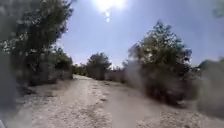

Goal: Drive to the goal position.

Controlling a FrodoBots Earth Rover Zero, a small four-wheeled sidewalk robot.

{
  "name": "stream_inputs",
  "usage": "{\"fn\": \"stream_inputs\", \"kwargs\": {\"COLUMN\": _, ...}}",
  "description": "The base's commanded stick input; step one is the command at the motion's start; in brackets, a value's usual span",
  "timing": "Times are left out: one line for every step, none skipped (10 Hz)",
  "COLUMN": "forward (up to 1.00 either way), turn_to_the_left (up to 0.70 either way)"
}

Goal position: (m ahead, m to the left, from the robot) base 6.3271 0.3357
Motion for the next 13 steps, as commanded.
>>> {"fn": "stream_inputs", "kwargs": {"forward": 0.7, "turn_to_the_left": 0.14}}
{"fn": "stream_inputs", "kwargs": {"forward": 0.7, "turn_to_the_left": 0.14}}
{"fn": "stream_inputs", "kwargs": {"forward": 0.7, "turn_to_the_left": 0.14}}
{"fn": "stream_inputs", "kwargs": {"forward": 0.7, "turn_to_the_left": 0.14}}
{"fn": "stream_inputs", "kwargs": {"forward": 0.7, "turn_to_the_left": 0.14}}
{"fn": "stream_inputs", "kwargs": {"forward": 0.7, "turn_to_the_left": 0.14}}
{"fn": "stream_inputs", "kwargs": {"forward": 0.7, "turn_to_the_left": 0.14}}
{"fn": "stream_inputs", "kwargs": {"forward": 0.7, "turn_to_the_left": 0.14}}
{"fn": "stream_inputs", "kwargs": {"forward": 0.7, "turn_to_the_left": 0.14}}
{"fn": "stream_inputs", "kwargs": {"forward": 0.7, "turn_to_the_left": 0.14}}
{"fn": "stream_inputs", "kwargs": {"forward": 0.7, "turn_to_the_left": 0.01}}
{"fn": "stream_inputs", "kwargs": {"forward": 0.7, "turn_to_the_left": 0.0}}
{"fn": "stream_inputs", "kwargs": {"forward": 0.7, "turn_to_the_left": 0.0}}
